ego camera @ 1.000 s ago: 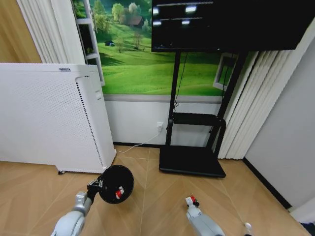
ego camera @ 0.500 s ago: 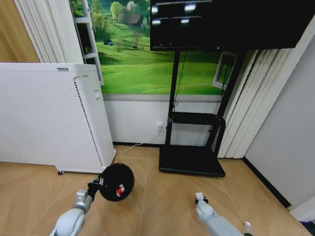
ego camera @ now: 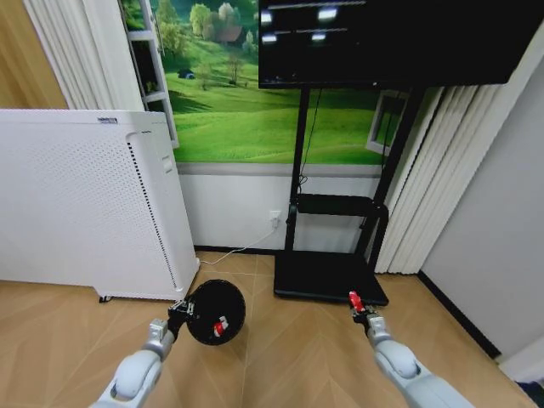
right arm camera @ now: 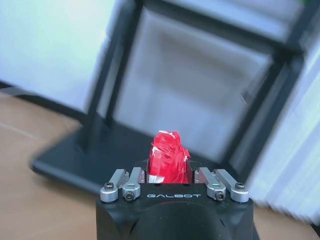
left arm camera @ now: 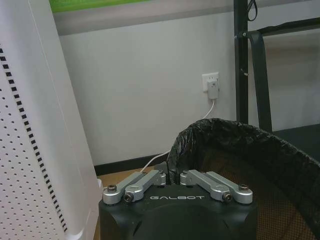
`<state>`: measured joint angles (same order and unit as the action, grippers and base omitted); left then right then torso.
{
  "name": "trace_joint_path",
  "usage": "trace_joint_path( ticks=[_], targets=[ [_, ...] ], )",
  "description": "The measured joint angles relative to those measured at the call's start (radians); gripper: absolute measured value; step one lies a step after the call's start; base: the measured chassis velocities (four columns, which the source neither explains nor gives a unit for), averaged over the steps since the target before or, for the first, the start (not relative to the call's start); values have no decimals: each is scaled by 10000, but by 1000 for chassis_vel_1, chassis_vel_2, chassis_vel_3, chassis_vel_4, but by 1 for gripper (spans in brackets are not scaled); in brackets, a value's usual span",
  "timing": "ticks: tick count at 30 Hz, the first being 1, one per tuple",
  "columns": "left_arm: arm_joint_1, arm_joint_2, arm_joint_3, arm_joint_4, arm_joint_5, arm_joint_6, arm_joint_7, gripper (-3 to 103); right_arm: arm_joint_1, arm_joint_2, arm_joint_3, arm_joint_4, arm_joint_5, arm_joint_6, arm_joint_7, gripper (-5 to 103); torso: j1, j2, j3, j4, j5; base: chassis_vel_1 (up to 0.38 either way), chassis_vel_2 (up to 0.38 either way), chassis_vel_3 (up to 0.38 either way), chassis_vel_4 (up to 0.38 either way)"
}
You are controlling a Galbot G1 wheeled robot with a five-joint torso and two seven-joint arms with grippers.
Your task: Pick up the trash bin and place the garbage on the floor into it.
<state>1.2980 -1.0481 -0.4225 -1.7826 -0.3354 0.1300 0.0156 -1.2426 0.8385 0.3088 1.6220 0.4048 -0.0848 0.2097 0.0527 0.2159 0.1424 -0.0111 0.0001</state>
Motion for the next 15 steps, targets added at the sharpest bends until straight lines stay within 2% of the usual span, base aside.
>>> trace_joint_path(
  ticks=[1, 2, 3, 6, 7, 9, 10, 12, 13, 15],
  targets=[
    [0, 17, 0, 12, 3, -7, 0, 7, -123, -57, 104, 180, -119, 561, -427, 38, 0, -1, 0, 3, -1, 0, 0, 0, 0],
    [0, 17, 0, 12, 3, -7, 0, 7, -123, -57, 104, 180, -119, 561, -427, 38, 0, -1, 0, 3, -1, 0, 0, 0, 0],
    [0, 30, -5, 17, 6, -12, 1, 7, -177, -86, 152, 267, -166, 924, -699, 38, 0, 0, 0, 6, -2, 0, 0, 0, 0],
    [-50, 104, -114, 51, 2, -64, 4, 7, -312, -176, 203, 523, -242, 2690, -2202, 38, 0, 0, 0, 7, -1, 0, 0, 0, 0],
    [-50, 104, -114, 51, 2, -64, 4, 7, -312, -176, 203, 523, -242, 2690, -2202, 38, 0, 0, 0, 7, -1, 0, 0, 0, 0],
    [-107, 101, -124, 78, -4, -79, 7, 7, -290, -177, 106, 534, -127, 3374, -3071, 38, 0, -1, 0, 5, 0, 0, 0, 0, 0],
    [-107, 101, -124, 78, -4, -79, 7, 7, -290, -177, 106, 534, -127, 3374, -3071, 38, 0, -1, 0, 5, 0, 0, 0, 0, 0],
    [-208, 82, -114, 140, -6, -93, 9, 7, -250, -223, -74, 535, 220, 4200, -4264, 38, 0, 0, 0, 5, -2, 0, 0, 0, 0],
    [-208, 82, -114, 140, -6, -93, 9, 7, -250, -223, -74, 535, 220, 4200, -4264, 38, 0, 0, 0, 5, -2, 0, 0, 0, 0],
    [-368, 58, -58, 232, -9, -94, 9, 7, -142, -268, -376, 516, 377, 4946, -5324, 38, 0, 0, 0, 5, -2, 0, 0, 0, 0]
  ],
)
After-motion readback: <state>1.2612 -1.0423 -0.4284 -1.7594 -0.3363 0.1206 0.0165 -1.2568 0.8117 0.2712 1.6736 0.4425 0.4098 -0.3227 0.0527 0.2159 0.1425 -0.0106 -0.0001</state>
